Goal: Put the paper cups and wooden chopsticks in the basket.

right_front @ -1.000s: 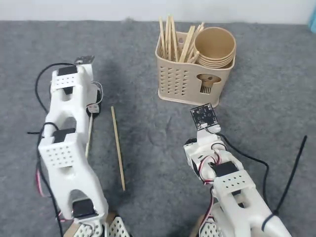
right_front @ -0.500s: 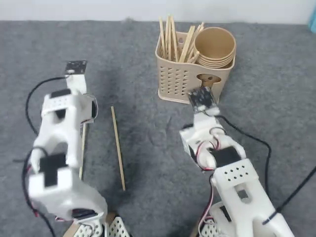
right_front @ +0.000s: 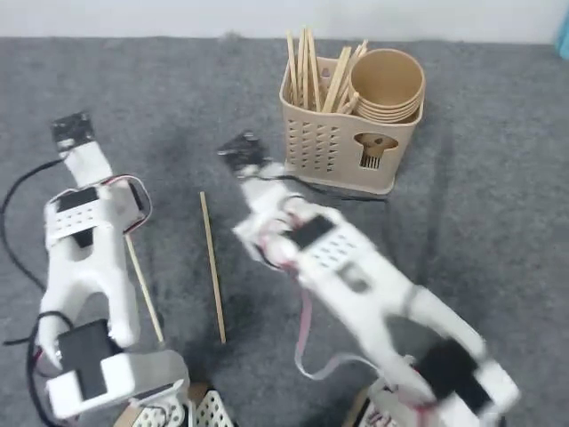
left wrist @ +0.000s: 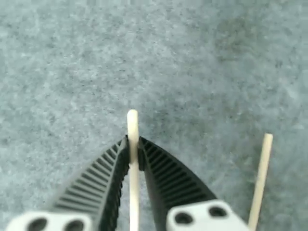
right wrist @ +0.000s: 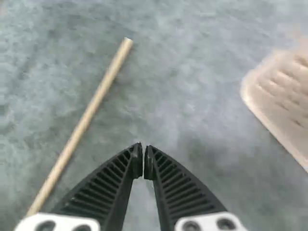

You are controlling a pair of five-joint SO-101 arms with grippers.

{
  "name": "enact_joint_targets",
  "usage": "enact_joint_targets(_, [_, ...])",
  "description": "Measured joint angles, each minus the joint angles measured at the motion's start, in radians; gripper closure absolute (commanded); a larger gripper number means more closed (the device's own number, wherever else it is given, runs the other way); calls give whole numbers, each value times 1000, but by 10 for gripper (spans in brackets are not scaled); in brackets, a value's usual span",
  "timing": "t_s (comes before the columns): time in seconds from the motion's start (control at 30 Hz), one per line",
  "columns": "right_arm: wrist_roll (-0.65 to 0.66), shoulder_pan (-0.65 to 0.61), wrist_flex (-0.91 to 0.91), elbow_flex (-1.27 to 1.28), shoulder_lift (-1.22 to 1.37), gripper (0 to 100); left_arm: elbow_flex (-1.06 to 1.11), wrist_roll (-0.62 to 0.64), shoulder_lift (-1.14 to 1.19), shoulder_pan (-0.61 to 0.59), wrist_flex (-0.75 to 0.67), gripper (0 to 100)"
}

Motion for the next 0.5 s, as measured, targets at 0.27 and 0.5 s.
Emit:
enact_joint_targets(0.27, [-129, -68, -28, -451, 488, 970, 0, 92, 0, -29, -6, 984])
enact_joint_targets(0.5, [-137, -74, 15, -678, 690, 901, 0, 173, 0, -52, -44, 984])
